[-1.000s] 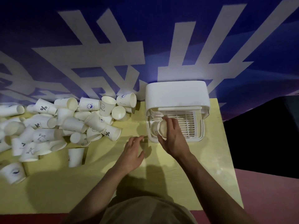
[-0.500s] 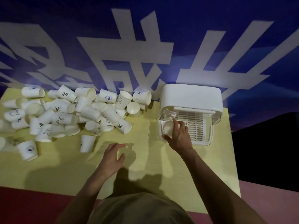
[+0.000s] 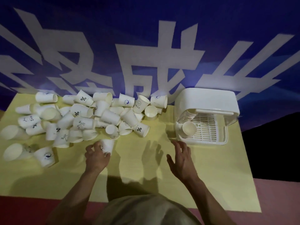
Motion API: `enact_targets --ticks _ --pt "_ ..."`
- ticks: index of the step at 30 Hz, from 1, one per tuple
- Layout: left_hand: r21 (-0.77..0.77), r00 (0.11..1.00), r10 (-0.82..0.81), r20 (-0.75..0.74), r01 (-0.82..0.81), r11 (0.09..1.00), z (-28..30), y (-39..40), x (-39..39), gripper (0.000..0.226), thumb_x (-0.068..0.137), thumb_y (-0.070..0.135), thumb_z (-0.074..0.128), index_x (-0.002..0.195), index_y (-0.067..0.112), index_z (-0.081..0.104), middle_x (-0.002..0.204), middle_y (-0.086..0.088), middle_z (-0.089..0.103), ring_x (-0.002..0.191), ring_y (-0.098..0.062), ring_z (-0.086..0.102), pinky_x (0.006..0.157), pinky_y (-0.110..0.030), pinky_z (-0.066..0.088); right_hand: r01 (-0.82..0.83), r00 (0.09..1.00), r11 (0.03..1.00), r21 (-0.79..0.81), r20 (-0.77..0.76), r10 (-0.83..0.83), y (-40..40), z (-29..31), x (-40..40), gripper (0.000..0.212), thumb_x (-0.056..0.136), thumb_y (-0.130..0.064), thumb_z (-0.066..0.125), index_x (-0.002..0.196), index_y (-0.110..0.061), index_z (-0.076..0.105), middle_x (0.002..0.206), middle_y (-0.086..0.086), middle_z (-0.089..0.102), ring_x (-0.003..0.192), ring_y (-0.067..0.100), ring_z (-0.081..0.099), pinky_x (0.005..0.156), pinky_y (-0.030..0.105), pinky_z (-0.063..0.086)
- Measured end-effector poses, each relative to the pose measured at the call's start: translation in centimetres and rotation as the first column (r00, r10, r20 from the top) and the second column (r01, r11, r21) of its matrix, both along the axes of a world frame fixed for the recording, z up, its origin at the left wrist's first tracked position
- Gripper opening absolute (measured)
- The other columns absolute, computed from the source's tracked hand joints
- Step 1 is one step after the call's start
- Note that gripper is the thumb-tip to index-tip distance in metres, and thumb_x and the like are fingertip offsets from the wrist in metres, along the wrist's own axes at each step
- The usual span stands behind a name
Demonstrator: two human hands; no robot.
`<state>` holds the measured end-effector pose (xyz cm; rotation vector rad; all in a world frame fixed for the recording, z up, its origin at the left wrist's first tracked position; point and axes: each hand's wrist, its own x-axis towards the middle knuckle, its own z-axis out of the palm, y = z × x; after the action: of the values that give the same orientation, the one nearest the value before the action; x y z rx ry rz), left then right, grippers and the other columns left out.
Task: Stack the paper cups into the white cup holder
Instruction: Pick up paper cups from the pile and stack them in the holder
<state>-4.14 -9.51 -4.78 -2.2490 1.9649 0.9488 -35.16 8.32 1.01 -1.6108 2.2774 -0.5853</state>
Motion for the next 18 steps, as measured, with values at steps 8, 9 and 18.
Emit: enact_targets --ticks 8,9,18 --pt "0.122 0.978 -0.12 -0.171 0.141 0.982 -3.1 -2.5 0.7 0.095 0.088 0.025 0.074 0.156 0.019 0.008 0.138 -0.028 0.04 0.122 -0.049 0.049 0.099 -0.053 0.045 -0.023 0.999 0.989 0.146 0.039 0.017 0.2 0.0 6.0 0.054 0.094 -0.028 0.062 0.145 -0.015 0.047 0.134 0.009 0.051 0.109 0.029 0.055 0.093 0.041 0.051" --pt "0.115 0.971 -0.131 -0.202 0.157 0.981 -3.3 -2.7 1.0 0.097 0.088 0.023 0.074 0.157 0.018 0.005 0.138 -0.029 0.042 0.121 -0.049 0.05 0.098 -0.053 0.046 -0.024 0.999 0.986 0.168 0.027 0.02 -0.1 0.1 6.5 0.054 0.094 -0.027 0.062 0.144 -0.014 0.048 0.134 0.01 0.052 0.109 0.03 0.055 0.093 0.042 0.051" --pt "0.164 0.854 -0.233 -0.465 0.342 0.925 -2.3 -3.4 8.0 0.094 0.076 0.035 0.08 0.146 0.041 0.017 0.132 -0.01 0.052 0.11 -0.029 0.058 0.089 -0.04 0.053 -0.069 0.991 0.961 0.268 -0.091 0.096 -12.9 0.9 10.2 0.071 0.09 -0.027 0.068 0.152 -0.011 0.037 0.128 0.019 0.051 0.103 0.038 0.054 0.083 0.05 0.052"
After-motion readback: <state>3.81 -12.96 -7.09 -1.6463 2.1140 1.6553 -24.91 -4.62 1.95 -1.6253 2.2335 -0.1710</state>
